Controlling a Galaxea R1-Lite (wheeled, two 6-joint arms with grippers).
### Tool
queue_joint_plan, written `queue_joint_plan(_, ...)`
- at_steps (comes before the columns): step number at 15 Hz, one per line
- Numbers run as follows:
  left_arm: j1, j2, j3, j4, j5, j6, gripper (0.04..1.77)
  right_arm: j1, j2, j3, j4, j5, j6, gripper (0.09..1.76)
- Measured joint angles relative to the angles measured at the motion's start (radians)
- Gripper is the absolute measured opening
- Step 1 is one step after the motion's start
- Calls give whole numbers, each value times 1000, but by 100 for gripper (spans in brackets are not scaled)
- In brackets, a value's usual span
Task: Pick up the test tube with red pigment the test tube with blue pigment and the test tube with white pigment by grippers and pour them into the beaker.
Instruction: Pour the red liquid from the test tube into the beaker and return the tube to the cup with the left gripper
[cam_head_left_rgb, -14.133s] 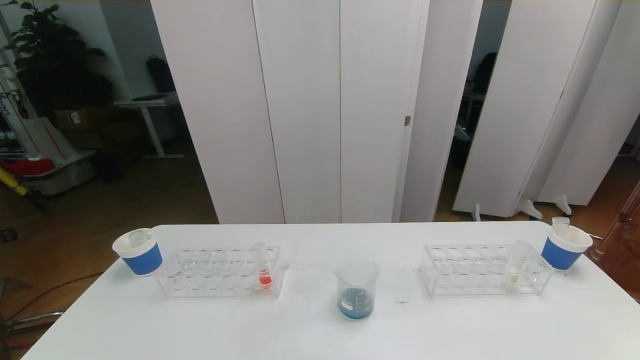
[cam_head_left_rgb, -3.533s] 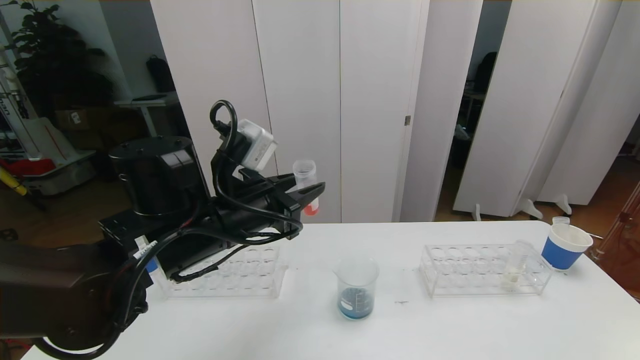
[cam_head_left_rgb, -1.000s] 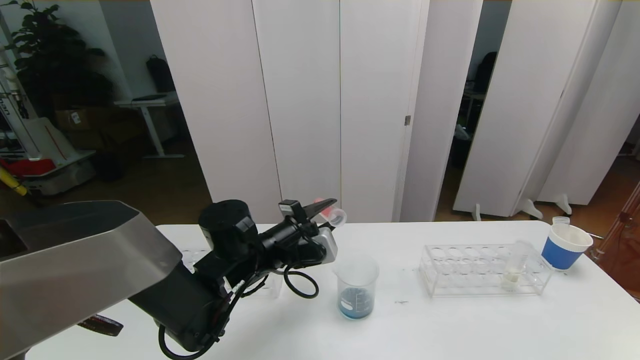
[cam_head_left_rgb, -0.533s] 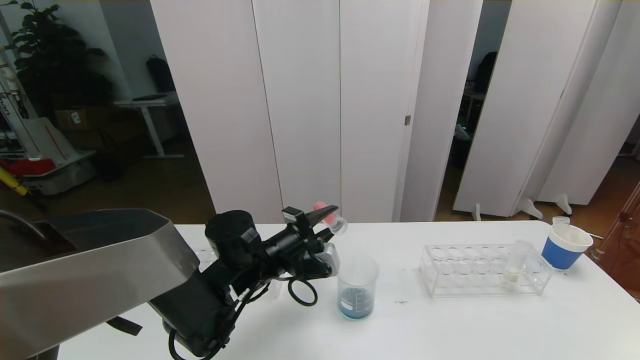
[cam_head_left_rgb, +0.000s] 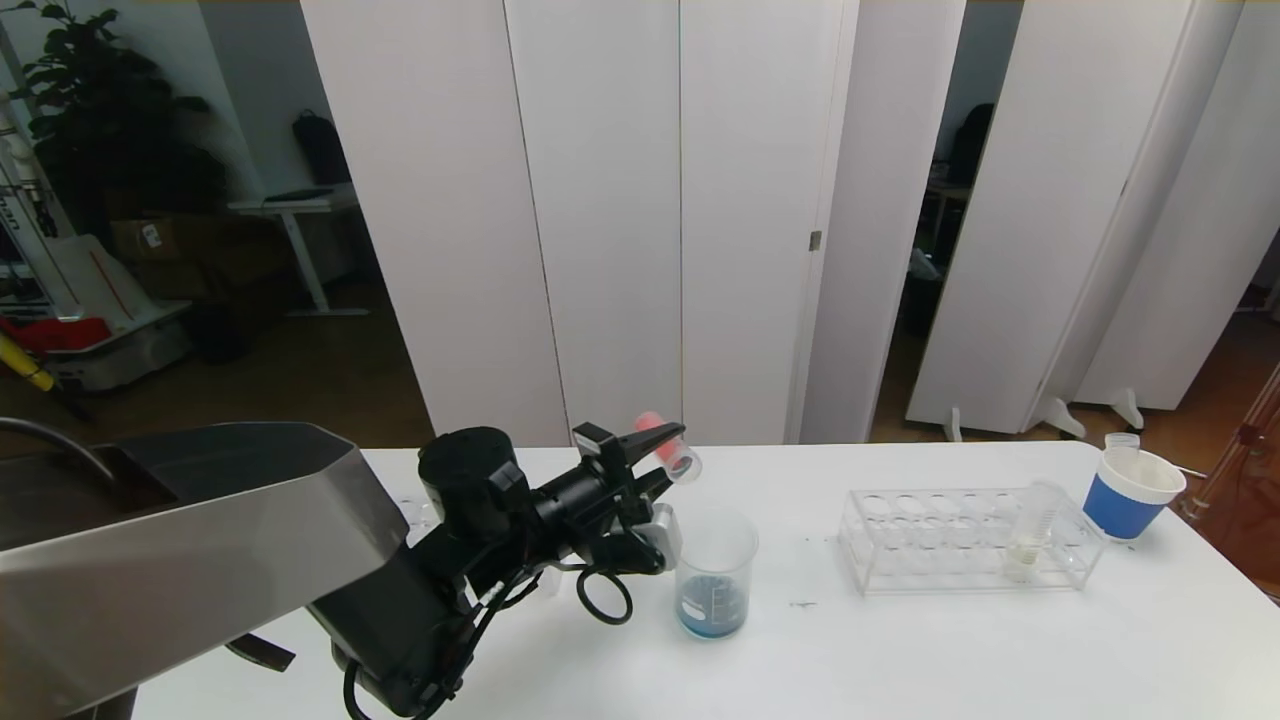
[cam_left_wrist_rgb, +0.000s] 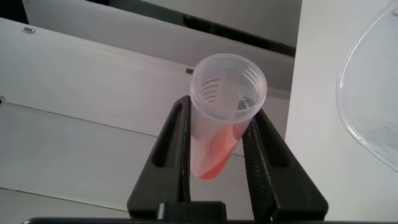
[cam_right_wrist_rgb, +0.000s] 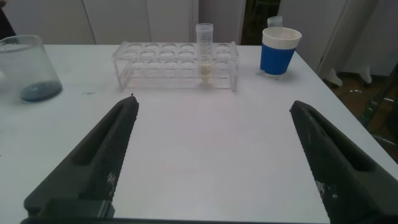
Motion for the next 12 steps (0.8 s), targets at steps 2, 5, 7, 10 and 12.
queue_joint_plan(2, 2, 0, -3, 0, -26, 3, 58, 0, 0, 0, 0, 0, 0, 175)
queue_joint_plan(5, 3, 5, -19, 0, -44, 24, 58, 0, 0, 0, 0, 1, 0, 175)
queue_joint_plan(7, 4, 16, -29, 0, -59, 38, 58, 0, 0, 0, 0, 0, 0, 175)
queue_joint_plan(10, 10, 31, -42, 1, -80, 41, 58, 0, 0, 0, 0, 0, 0, 175)
queue_joint_plan(12, 10, 33, -54, 1, -90, 43, 58, 0, 0, 0, 0, 0, 0, 175)
